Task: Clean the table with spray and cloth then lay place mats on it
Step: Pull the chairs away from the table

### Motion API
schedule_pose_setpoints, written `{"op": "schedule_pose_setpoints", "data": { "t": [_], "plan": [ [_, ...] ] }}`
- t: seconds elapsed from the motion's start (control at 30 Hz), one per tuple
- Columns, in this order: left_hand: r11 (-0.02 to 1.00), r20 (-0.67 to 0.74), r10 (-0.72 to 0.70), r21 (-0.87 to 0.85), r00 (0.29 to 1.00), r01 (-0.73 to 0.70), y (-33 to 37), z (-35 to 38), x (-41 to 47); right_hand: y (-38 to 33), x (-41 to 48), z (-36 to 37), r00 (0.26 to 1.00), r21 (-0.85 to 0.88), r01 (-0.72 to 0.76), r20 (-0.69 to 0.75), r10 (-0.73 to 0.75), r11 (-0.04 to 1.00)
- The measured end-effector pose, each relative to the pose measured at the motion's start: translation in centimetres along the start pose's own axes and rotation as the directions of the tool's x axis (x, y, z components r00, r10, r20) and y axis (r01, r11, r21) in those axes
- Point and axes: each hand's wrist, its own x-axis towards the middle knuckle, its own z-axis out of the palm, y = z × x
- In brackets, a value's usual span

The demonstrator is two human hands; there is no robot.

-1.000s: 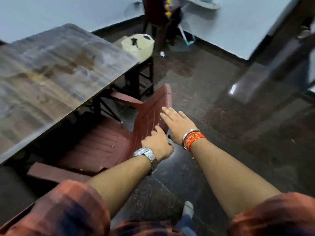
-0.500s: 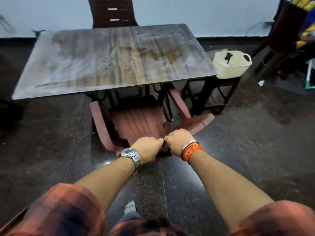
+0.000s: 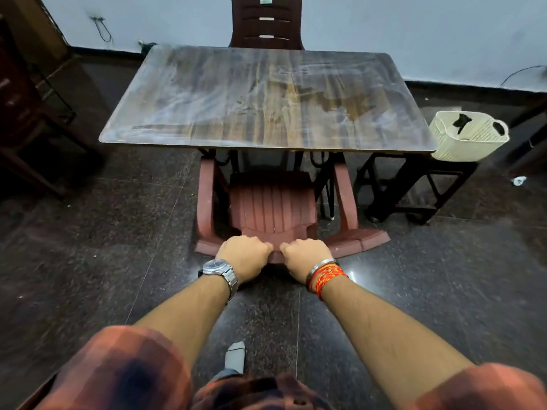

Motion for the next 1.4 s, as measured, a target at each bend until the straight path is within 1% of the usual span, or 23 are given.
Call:
{"op": "schedule_pose_setpoints", "data": {
  "t": [0.27, 0.53, 0.63, 0.77, 1.03, 1.13, 1.2, 1.23, 1.3, 1.37, 1.4],
  "plan": [
    [1.000, 0.001, 0.011, 0.026, 1.000, -0.011, -3.4, -1.0, 2.9, 0.6, 4.1, -0.8, 0.999, -0.008, -0.018, -0.044, 0.018, 1.000],
    [0.999, -0.013, 0.010, 0.049, 1.000, -0.010, -7.7, -1.7, 7.4, 2.0, 9.6, -2.3, 0.996, -0.015, -0.075, -0.057, 0.074, 0.997],
    [0.997, -0.015, 0.044, 0.072, 0.999, -0.042, -9.2, -1.8, 8.7, 2.2, 11.1, -2.5, 0.995, -0.009, -0.069, -0.076, 0.068, 0.998],
    [0.994, -0.004, 0.084, 0.075, 0.996, -0.083, -10.0, -1.6, 8.9, 2.1, 11.6, -2.4, 0.993, -0.003, -0.067, -0.093, 0.066, 0.998],
    [0.997, 0.009, 0.070, 0.028, 0.997, -0.071, -9.6, -1.8, 8.3, 1.7, 11.0, -2.7, 0.992, 0.009, -0.113, -0.064, 0.114, 0.994],
    [0.993, -0.026, 0.110, -0.036, 0.994, -0.111, -9.7, -1.9, 8.0, 2.3, 10.0, -3.0, 0.995, 0.099, -0.036, -0.087, 0.044, 0.994],
    [0.979, -0.075, 0.158, -0.114, 0.984, -0.166, -10.0, -2.2, 8.1, 3.4, 9.1, -3.3, 0.996, 0.248, -0.003, -0.087, 0.026, 0.969],
    [0.968, -0.092, 0.168, -0.172, 0.981, -0.182, -10.2, -2.5, 8.2, 4.1, 8.8, -3.5, 0.996, 0.346, -0.011, -0.077, 0.040, 0.938],
    [0.941, -0.117, 0.183, -0.268, 0.976, -0.208, -10.0, -3.3, 8.8, 5.9, 8.2, -3.8, 0.990, 0.494, -0.060, -0.084, 0.117, 0.867],
    [0.930, -0.168, 0.181, -0.291, 0.969, -0.225, -8.9, -4.1, 10.2, 8.1, 7.5, -3.7, 0.952, 0.531, -0.139, -0.159, 0.260, 0.836],
    [0.934, -0.212, 0.163, -0.283, 0.964, -0.220, -8.2, -4.6, 11.1, 9.1, 7.1, -3.6, 0.915, 0.519, -0.187, -0.217, 0.340, 0.834]
  ]
}}
